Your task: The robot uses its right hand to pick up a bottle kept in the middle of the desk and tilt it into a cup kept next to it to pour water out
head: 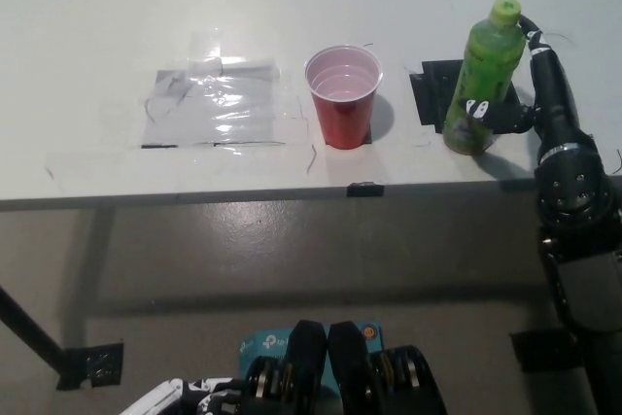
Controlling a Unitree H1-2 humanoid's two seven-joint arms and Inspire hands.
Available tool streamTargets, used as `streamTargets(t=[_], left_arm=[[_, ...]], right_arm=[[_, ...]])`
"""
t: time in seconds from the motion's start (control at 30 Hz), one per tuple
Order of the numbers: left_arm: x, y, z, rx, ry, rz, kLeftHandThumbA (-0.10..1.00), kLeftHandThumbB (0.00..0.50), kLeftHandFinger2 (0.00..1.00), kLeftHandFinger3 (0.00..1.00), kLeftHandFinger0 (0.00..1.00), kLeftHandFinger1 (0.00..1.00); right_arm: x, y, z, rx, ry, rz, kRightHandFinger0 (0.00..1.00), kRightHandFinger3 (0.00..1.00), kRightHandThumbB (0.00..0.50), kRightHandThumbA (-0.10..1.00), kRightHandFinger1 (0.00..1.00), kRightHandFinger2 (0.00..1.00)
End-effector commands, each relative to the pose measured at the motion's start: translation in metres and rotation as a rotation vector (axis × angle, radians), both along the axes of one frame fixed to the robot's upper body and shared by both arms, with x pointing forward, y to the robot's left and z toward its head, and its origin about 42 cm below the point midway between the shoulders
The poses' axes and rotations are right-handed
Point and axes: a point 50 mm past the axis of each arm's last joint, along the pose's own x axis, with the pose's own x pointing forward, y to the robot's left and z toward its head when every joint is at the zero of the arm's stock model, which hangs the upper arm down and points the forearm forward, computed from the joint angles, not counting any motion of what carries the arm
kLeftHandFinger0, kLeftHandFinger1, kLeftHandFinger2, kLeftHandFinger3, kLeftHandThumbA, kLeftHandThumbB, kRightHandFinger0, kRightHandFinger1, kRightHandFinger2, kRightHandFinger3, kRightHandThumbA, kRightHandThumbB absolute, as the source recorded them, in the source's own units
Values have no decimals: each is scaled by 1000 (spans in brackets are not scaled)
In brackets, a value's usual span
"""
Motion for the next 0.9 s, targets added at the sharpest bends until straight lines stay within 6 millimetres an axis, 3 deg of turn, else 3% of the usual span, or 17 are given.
streamTargets(t=[0.0, 0.27, 0.57, 0.87], left_arm=[[-3, -4, 5, -11, -21, -31, 1000, 482, 900, 1000, 872, 900], [-3, -4, 6, -4, -21, -32, 1000, 495, 887, 1000, 866, 888], [-5, -8, 5, -13, -14, -31, 1000, 489, 878, 1000, 870, 887], [-1, -11, 7, -21, -27, -54, 1000, 471, 868, 1000, 851, 876]], right_arm=[[9, 18, 35, -21, -123, 25, 1000, 1000, 500, 870, 1000, 1000], [21, 20, 31, -12, -89, -5, 1000, 1000, 500, 855, 1000, 1000], [40, 26, 6, 111, -20, -34, 1000, 1000, 500, 830, 1000, 1000], [64, 36, 22, 195, -77, -76, 1000, 1000, 500, 791, 1000, 1000]])
